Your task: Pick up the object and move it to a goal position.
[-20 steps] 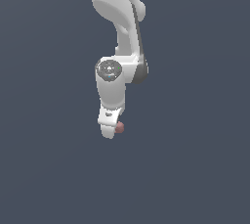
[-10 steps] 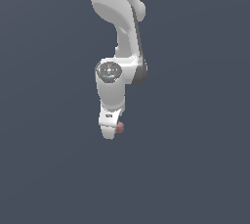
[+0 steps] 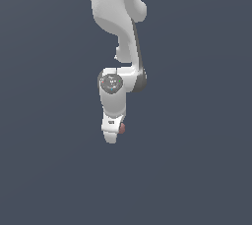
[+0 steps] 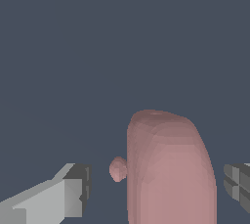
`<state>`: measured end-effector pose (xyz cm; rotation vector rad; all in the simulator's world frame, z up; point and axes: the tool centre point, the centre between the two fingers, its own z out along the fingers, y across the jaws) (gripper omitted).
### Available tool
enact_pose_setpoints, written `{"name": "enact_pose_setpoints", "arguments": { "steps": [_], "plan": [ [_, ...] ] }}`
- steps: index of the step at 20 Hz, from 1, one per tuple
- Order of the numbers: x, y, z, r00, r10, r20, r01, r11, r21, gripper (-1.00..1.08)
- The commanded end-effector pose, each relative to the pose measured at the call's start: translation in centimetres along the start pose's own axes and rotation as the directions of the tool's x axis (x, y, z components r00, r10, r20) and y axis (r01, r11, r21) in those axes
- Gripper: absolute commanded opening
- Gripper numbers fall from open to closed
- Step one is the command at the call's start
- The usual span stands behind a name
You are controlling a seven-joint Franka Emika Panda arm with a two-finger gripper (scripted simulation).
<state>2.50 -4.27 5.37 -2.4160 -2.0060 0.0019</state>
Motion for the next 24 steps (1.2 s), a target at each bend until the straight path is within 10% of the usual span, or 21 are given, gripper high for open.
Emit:
{"name": "enact_pose_setpoints", "arguments": {
  "steps": [1, 2, 3, 24],
  "plan": [
    [0.0, 0.1, 0.3, 1.0, 0.0, 0.0, 0.0, 1.0, -0.002, 1.0],
    [0.0, 0.1, 0.3, 1.0, 0.0, 0.0, 0.0, 1.0, -0.002, 1.0],
    [0.0, 0.1, 0.3, 1.0, 0.0, 0.0, 0.0, 1.0, -0.002, -1.0],
    [-0.2, -0.8, -2.4, 1.0, 0.0, 0.001, 0.0, 1.0, -0.002, -1.0]
  ]
}}
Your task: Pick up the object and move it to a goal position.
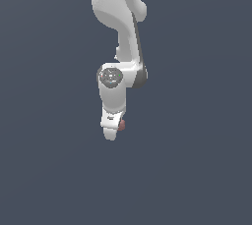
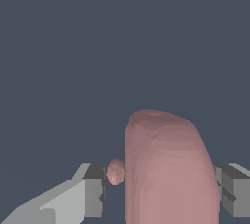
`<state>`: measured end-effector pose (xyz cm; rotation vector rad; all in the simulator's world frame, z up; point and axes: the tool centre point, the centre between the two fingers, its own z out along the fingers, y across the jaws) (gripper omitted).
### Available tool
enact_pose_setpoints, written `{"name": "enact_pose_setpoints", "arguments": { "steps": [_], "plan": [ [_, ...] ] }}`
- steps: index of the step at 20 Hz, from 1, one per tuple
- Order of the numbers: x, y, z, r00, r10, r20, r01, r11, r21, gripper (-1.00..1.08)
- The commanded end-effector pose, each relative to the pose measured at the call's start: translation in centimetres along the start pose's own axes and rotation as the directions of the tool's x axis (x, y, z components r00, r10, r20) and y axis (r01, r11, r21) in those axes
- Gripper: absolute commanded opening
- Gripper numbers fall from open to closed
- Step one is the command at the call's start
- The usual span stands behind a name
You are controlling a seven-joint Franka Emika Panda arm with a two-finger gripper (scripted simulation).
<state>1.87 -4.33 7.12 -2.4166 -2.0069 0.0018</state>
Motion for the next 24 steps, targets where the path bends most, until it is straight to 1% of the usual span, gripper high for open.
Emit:
{"name": "enact_pose_setpoints", "arguments": {
  "steps": [1, 5, 9, 17, 24],
  "plan": [
    [-0.1, -0.4, -1.2, 1.0, 0.0, 0.0, 0.0, 1.0, -0.001, -1.0],
    [-0.3, -1.3, -3.8, 1.0, 0.0, 0.001, 0.0, 1.0, -0.001, -1.0],
    [-0.6, -2.4, -7.3, 1.0, -0.001, 0.002, 0.001, 1.0, -0.001, -1.0],
    [-1.2, -5.0, -15.3, 1.0, -0.002, 0.001, 0.002, 1.0, -0.001, -1.0],
    [-1.7, -7.6, -23.2, 1.0, -0.002, 0.0, 0.002, 1.0, -0.001, -1.0]
  ]
}}
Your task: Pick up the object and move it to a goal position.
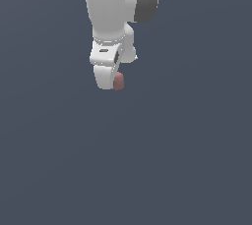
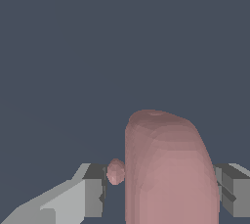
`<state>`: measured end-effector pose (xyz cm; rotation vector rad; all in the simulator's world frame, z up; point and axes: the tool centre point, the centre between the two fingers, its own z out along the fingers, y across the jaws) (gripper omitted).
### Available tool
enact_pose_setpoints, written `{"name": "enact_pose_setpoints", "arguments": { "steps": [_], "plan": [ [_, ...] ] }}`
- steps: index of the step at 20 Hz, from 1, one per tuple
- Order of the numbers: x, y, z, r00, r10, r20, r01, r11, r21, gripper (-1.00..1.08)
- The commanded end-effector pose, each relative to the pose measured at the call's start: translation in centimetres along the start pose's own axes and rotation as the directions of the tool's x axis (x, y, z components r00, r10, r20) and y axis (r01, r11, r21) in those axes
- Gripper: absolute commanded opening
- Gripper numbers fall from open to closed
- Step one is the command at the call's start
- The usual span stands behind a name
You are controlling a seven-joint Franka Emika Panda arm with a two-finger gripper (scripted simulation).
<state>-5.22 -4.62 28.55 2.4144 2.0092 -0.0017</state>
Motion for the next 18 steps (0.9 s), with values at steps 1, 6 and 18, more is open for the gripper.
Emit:
{"name": "enact_pose_setpoints", "arguments": {
  "steps": [1, 6, 18],
  "plan": [
    [-0.2, -1.0, -3.0, 1.0, -0.001, -0.002, 0.001, 1.0, 0.0, -1.0],
    [-0.6, -2.7, -8.5, 1.0, -0.001, -0.002, 0.001, 1.0, 0.0, -1.0],
    [-1.5, -5.3, -18.3, 1.0, 0.001, -0.002, -0.001, 1.0, 0.0, -1.0]
  ]
}}
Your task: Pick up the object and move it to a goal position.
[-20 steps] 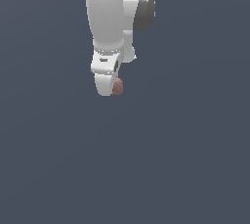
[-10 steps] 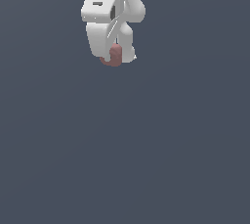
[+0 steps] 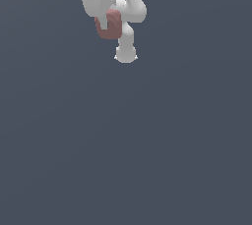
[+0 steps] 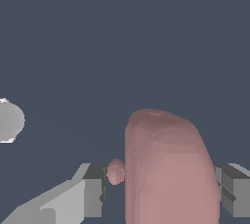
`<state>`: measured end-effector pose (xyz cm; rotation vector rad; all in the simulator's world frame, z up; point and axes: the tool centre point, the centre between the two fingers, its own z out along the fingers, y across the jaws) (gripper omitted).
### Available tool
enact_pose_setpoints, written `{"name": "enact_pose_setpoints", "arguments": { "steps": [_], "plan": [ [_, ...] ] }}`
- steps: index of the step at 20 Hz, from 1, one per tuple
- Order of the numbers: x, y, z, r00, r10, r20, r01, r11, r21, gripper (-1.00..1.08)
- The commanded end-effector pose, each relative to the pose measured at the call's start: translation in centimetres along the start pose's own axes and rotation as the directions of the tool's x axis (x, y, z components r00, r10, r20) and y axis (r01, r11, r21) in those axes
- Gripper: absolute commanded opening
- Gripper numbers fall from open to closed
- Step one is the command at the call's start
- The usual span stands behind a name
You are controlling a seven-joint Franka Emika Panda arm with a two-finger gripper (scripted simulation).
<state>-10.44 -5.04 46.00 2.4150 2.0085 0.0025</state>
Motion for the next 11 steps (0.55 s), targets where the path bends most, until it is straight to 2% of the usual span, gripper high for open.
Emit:
{"name": "enact_pose_setpoints", "arguments": {
  "steps": [1, 11],
  "plan": [
    [-0.1, -0.4, -1.4, 1.0, 0.001, 0.0, -0.001, 1.0, 0.001, -1.0],
    [-0.4, -0.7, -3.5, 1.0, 0.002, 0.001, -0.002, 1.0, 0.001, -1.0]
  ]
}}
